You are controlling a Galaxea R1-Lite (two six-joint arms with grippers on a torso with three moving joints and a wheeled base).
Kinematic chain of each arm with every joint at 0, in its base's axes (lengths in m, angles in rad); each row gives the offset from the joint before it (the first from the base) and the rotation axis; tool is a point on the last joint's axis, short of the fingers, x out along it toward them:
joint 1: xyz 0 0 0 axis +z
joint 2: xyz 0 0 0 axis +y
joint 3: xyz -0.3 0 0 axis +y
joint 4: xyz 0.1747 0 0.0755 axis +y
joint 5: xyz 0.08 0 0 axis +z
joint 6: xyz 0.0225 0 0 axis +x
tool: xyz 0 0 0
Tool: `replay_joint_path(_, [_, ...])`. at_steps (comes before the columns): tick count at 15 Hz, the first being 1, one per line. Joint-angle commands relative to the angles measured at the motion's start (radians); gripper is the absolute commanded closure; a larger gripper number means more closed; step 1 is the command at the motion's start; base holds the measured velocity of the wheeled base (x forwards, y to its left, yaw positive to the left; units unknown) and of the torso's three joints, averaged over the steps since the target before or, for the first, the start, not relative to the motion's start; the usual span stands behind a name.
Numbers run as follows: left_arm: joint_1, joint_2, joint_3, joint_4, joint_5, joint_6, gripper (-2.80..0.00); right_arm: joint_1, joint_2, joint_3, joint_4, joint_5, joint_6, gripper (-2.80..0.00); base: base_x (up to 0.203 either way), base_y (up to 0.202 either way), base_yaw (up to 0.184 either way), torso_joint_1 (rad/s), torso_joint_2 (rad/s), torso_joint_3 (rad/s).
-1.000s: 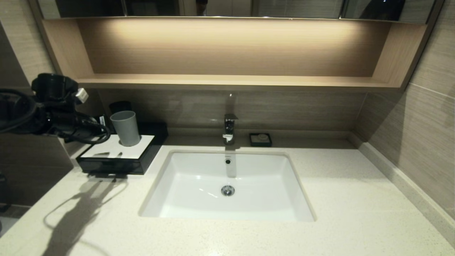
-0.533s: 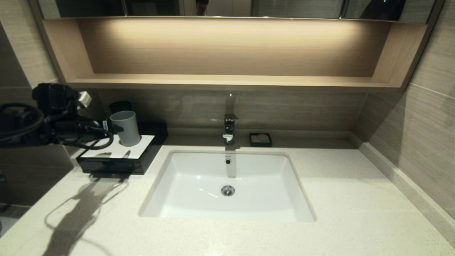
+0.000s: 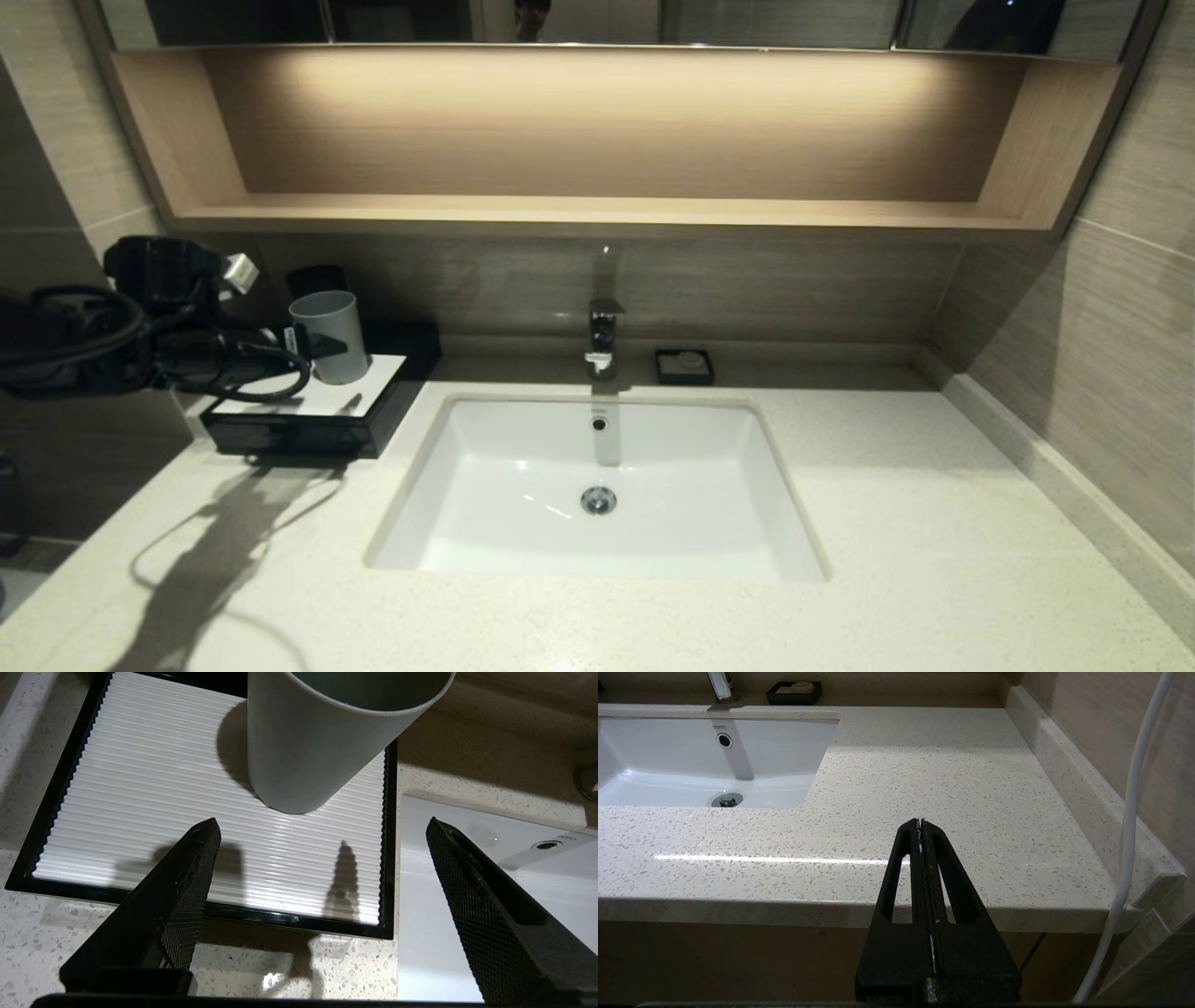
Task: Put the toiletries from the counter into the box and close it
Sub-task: Pick up the cup
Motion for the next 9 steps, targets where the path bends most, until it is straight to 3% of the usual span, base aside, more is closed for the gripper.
replay_joint_path(1, [0.000,0.035,-0.005,-0.021,-0.002,-0.001,-2.80,0.000,0.001,0.002,-0.001,0.000,0.000,0.00,0.000,0.000,0.000,0.000,0.00,0.000])
replay_joint_path(9, [-0.007,0.063,-0.007,-0.078,-0.003,0.026,-2.80,0.000,0.000,0.002,0.000,0.000,0.000,0.00,0.000,0.000,0.000,0.000,0.00,0.000])
